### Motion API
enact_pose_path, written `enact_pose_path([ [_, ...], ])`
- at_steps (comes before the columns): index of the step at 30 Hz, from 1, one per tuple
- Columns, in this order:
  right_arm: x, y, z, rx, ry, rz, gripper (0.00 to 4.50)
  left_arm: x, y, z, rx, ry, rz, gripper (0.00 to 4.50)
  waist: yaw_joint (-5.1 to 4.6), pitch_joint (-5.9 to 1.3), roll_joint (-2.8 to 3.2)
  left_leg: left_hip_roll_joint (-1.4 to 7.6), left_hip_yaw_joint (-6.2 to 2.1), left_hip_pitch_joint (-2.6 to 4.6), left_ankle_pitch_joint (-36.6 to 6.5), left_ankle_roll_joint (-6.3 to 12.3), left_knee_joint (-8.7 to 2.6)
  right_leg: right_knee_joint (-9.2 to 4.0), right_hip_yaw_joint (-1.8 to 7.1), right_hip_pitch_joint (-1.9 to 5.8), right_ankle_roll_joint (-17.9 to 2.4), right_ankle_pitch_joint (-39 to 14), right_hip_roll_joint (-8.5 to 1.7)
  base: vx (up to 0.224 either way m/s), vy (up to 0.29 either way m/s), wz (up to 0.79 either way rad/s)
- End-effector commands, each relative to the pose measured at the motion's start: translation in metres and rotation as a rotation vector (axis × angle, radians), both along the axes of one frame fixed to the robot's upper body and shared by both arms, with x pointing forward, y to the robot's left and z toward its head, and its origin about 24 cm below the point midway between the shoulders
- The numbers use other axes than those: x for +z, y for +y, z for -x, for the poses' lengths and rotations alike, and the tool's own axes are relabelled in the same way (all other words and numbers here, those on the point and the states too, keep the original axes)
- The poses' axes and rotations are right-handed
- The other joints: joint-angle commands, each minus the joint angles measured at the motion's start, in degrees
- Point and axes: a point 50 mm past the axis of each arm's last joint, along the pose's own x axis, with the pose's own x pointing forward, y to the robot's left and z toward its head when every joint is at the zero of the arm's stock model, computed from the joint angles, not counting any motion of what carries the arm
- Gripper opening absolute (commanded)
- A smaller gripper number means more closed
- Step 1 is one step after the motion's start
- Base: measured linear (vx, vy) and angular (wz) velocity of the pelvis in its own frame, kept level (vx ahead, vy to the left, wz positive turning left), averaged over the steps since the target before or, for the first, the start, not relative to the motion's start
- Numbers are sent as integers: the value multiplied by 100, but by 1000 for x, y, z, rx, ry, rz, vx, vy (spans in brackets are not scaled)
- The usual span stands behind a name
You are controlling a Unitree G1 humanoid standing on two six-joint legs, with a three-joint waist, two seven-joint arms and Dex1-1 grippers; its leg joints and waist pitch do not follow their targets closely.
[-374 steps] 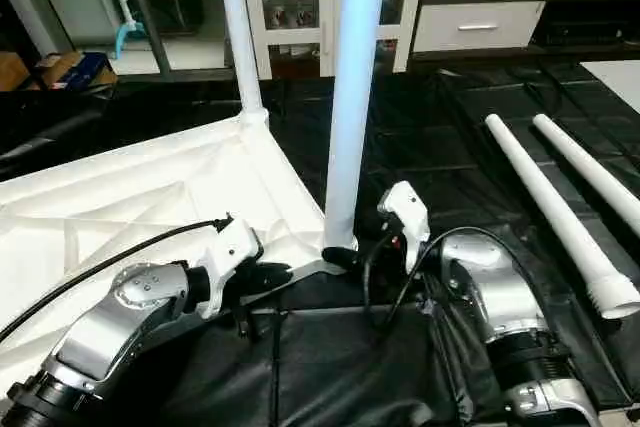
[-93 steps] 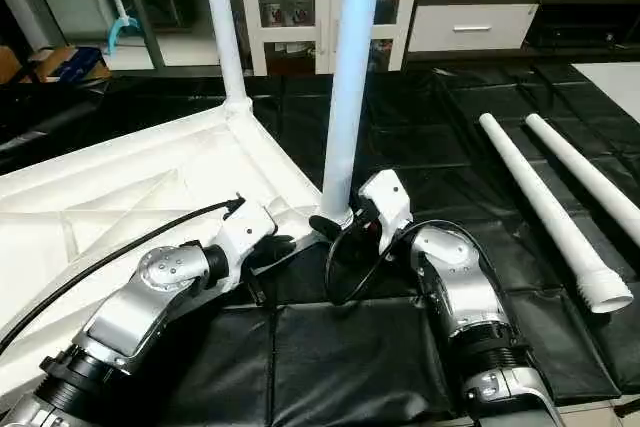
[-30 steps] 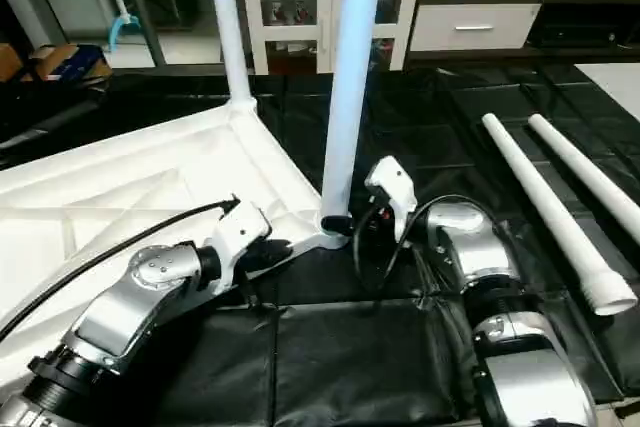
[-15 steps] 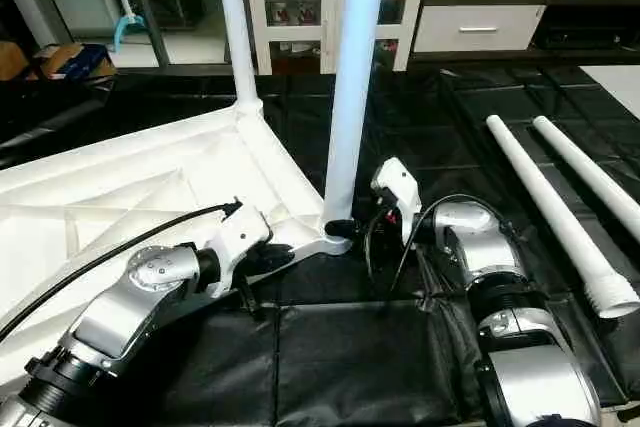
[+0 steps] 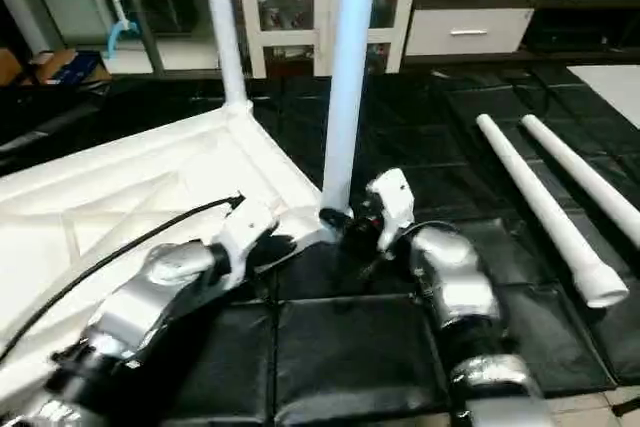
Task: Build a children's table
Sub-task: Rotate leg to tighten
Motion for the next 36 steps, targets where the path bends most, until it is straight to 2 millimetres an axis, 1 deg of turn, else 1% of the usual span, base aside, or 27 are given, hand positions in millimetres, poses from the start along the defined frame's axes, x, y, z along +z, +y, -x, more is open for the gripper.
enact_pose_path([
  [1,-14,20,6,-45,58,-2,198,-1,1,-10,113,-12,-32,0,-25,-305,-31,283,-209,100,-2184,-51,-540,-519,184,150,-987,-2617,-292,0,0,0],
  [2,-14,24,6,-63,58,-9,198,0,-1,-11,120,-13,-28,0,-45,-299,-39,272,-217,129,-2364,-89,-536,-560,179,124,-888,-2869,-298,0,0,0],
  [3,-14,27,6,-80,57,-15,198,0,-2,-12,126,-14,-25,0,-66,-302,-19,269,-237,133,-2504,-106,-539,-588,166,112,-791,-3034,-299,0,0,0],
  [4,-12,34,8,-87,52,-30,198,2,-5,-13,123,-26,-20,0,-66,-302,-19,269,-237,133,-2504,-106,-539,-588,166,112,-791,-3034,-299,0,0,0],
  [5,-10,41,8,-86,43,-48,198,4,-8,-14,117,-43,-15,0,-83,-292,-21,263,-247,129,-2575,-95,-546,-607,159,102,-719,-3129,-294,0,0,0],
  [6,-8,45,9,-84,37,-60,198,5,-9,-15,111,-55,-11,0,-92,-294,-3,264,-260,132,-2636,-104,-552,-617,153,95,-679,-3178,-300,0,0,0],
  [8,-4,45,7,-100,23,-69,198,7,-10,-15,88,-80,-14,0,-111,-301,-8,265,-268,119,-2653,-88,-557,-622,147,97,-671,-3117,-298,0,0,0],
  [9,-4,45,7,-101,22,-69,198,7,-10,-15,87,-81,-15,0,-118,-306,7,276,-271,120,-2658,-89,-566,-613,149,96,-703,-3012,-297,0,0,0],
  [13,2,35,5,-126,-22,-40,198,7,-8,-16,64,-107,-32,0,-123,-303,10,283,-262,107,-2649,-88,-582,-603,155,102,-776,-2788,-297,0,0,0],
  [14,4,32,5,-140,-28,-52,254,7,-8,-16,64,-109,-33,0,-118,-301,30,285,-260,108,-2647,-85,-586,-603,157,104,-788,-2750,-300,0,0,0],
  [15,4,32,5,-140,-28,-52,268,7,-8,-16,64,-109,-33,0,-109,-309,14,287,-250,117,-2608,-74,-588,-605,162,106,-797,-2676,-298,0,0,0],
  [16,6,30,5,-144,-33,-75,267,7,-8,-16,61,-110,-31,0,-108,-303,1,280,-241,100,-2550,-31,-589,-606,174,111,-817,-2627,-301,0,0,0],
  [19,15,22,6,-172,-65,-119,297,8,-8,-19,51,-127,-30,0,-111,-302,18,283,-249,80,-2481,3,-601,-602,172,137,-779,-2644,-306,0,0,0],
  [21,17,16,10,-171,-83,-120,306,9,-9,-22,47,-146,-29,0,-98,-313,12,282,-238,86,-2363,31,-593,-600,177,137,-780,-2518,-300,0,0,0],
  [22,18,14,14,-162,-85,-127,311,10,-10,-24,40,-157,-26,0,-96,-310,25,282,-239,69,-2296,57,-598,-594,183,151,-804,-2463,-305,0,0,0],
  [24,16,10,23,-146,-75,-115,328,13,-12,-29,43,-179,-19,0,-63,-322,22,291,-217,107,-2232,79,-590,-598,196,129,-817,-2359,-298,0,0,0],
  [25,16,9,24,-144,-73,-110,339,13,-12,-30,45,-181,-18,0,-61,-318,14,287,-215,100,-2188,88,-592,-596,198,133,-842,-2312,-293,0,0,0],
  [26,14,8,26,-141,-68,-98,339,14,-13,-31,50,-185,-16,0,-44,-327,36,287,-206,91,-2068,96,-591,-587,203,153,-873,-2166,-291,0,0,0],
  [27,12,7,30,-135,-68,-71,356,16,-14,-35,56,-202,-11,0,-31,-334,22,288,-210,53,-1912,123,-592,-566,204,185,-919,-2001,-300,0,0,0],
  [28,10,6,34,-132,-64,-53,364,18,-15,-38,59,-216,-6,0,-7,-342,44,284,-192,74,-1833,140,-578,-566,207,172,-937,-1885,-292,0,0,0],
  [29,7,4,39,-146,-56,-38,372,24,-19,-43,64,-244,30,0,-6,-351,63,273,-196,71,-1769,152,-568,-550,207,185,-950,-1801,-289,0,0,0],
  [31,4,2,41,-170,-47,-23,372,32,-22,-49,89,-275,73,0,18,-375,35,273,-196,54,-1605,205,-555,-513,205,222,-1037,-1554,-308,0,0,0],
  [32,3,2,41,-179,-43,-16,372,35,-23,-51,103,-291,91,0,19,-371,49,264,-191,17,-1425,293,-547,-508,201,239,-1084,-1397,-311,0,0,0],
  [33,4,3,40,-192,-44,-6,372,43,-22,-56,139,-315,140,0,33,-400,46,265,-182,34,-1242,388,-511,-474,200,242,-1164,-1256,-320,0,0,0],
  [34,4,3,40,-192,-44,-6,372,43,-22,-56,139,-315,140,0,36,-406,48,263,-178,25,-1149,439,-502,-466,200,250,-1196,-1177,-323,0,0,0],
  [35,5,5,39,-199,-46,-5,376,51,-20,-59,153,-323,183,27,48,-412,66,271,-182,24,-1053,479,-496,-447,198,252,-1235,-1092,-330,0,0,0],
  [36,7,6,38,-202,-50,-6,376,57,-16,-61,168,-301,229,27,48,-432,67,269,-180,7,-846,588,-474,-419,190,263,-1296,-863,-322,0,0,0],
])
